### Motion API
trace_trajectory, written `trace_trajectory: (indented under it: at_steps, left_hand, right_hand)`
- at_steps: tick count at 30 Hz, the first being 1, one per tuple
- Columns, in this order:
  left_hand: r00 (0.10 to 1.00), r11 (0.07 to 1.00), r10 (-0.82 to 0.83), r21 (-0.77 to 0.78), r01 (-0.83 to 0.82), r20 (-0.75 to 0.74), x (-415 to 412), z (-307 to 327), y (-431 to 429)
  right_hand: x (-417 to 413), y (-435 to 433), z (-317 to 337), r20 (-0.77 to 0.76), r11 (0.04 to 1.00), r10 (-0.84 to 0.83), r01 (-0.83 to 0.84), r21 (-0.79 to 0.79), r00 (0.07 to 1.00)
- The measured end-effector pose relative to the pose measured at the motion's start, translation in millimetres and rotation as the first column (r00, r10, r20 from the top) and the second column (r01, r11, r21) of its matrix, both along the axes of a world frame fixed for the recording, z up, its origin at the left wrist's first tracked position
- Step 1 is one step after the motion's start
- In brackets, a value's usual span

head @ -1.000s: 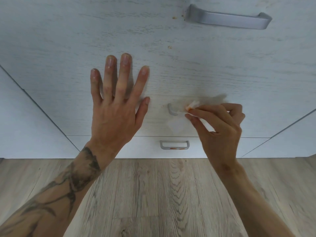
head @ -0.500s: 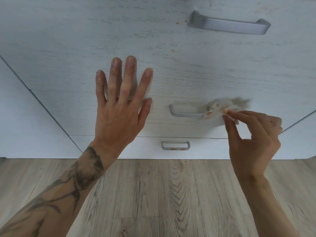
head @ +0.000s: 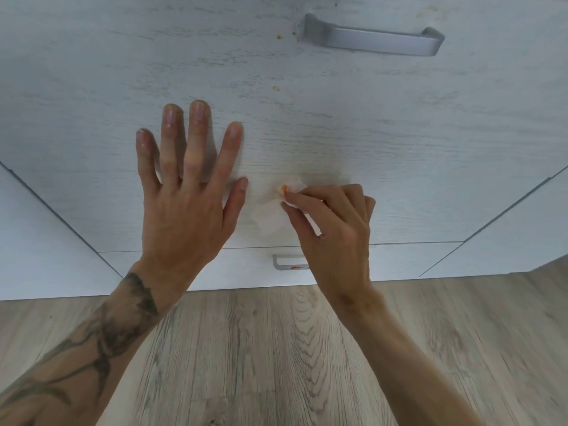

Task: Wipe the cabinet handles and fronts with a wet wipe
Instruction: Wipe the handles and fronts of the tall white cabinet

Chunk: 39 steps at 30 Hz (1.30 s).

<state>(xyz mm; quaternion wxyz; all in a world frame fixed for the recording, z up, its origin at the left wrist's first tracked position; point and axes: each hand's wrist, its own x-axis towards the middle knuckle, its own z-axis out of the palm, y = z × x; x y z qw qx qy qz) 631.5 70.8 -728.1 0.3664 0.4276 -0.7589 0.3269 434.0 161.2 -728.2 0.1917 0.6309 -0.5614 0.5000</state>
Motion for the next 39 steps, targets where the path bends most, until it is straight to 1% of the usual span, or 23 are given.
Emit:
trace_trajectory:
  at_steps: [6,10,15,17,20,23,29,31,33,34,39]
  left_hand:
    - [1.0,1.0,0.002,0.009,-0.002,0.009,1,0,1]
    - [1.0,1.0,0.001,0.016,-0.001,0.009,1,0,0]
    - [1.0,1.0,0.002,0.011,-0.002,0.007,1,-1,0]
    - [1.0,1.0,0.006,0.01,-0.006,0.008,0,0,0]
    - [1.0,1.0,0.004,0.007,-0.004,0.001,0,-1,0]
    - [1.0,1.0,0.003,0.008,-0.003,-0.002,0,-1,0]
    - [1.0,1.0,0.007,0.008,-0.007,-0.006,-2,-2,-1]
    - [1.0,1.0,0.013,0.009,-0.013,-0.006,-2,-2,-1]
    - [1.0,1.0,0.017,0.006,-0.017,-0.006,-3,-2,-1]
    - [1.0,1.0,0.014,0.004,-0.014,-0.007,-3,-2,-1]
    - [1.0,1.0,0.002,0.0,-0.002,-0.013,-1,-1,0]
  right_hand:
    - [-32,15,-6,0.041,0.997,-0.07,0.071,-0.003,0.997]
    - [-54,23,-9,0.102,0.993,-0.114,0.113,0.021,0.988]
    - [-62,28,-5,0.296,0.981,-0.191,0.174,0.083,0.936]
    - [-62,28,0,0.322,0.986,-0.157,0.128,0.11,0.934]
    - [-54,30,2,0.375,0.986,-0.065,0.001,0.169,0.925]
    - [-53,30,4,0.406,0.985,-0.042,-0.03,0.168,0.913]
    - [-53,32,2,0.294,0.994,-0.057,0.027,0.106,0.954]
    - [-47,30,2,0.185,0.997,-0.051,0.04,0.062,0.981]
    - [-34,22,2,0.059,1.0,-0.01,0.01,0.001,0.998]
    - [-25,18,2,0.022,1.0,0.005,-0.005,-0.011,1.0]
    - [4,2,5,-0.019,1.0,0.018,-0.018,-0.004,1.0]
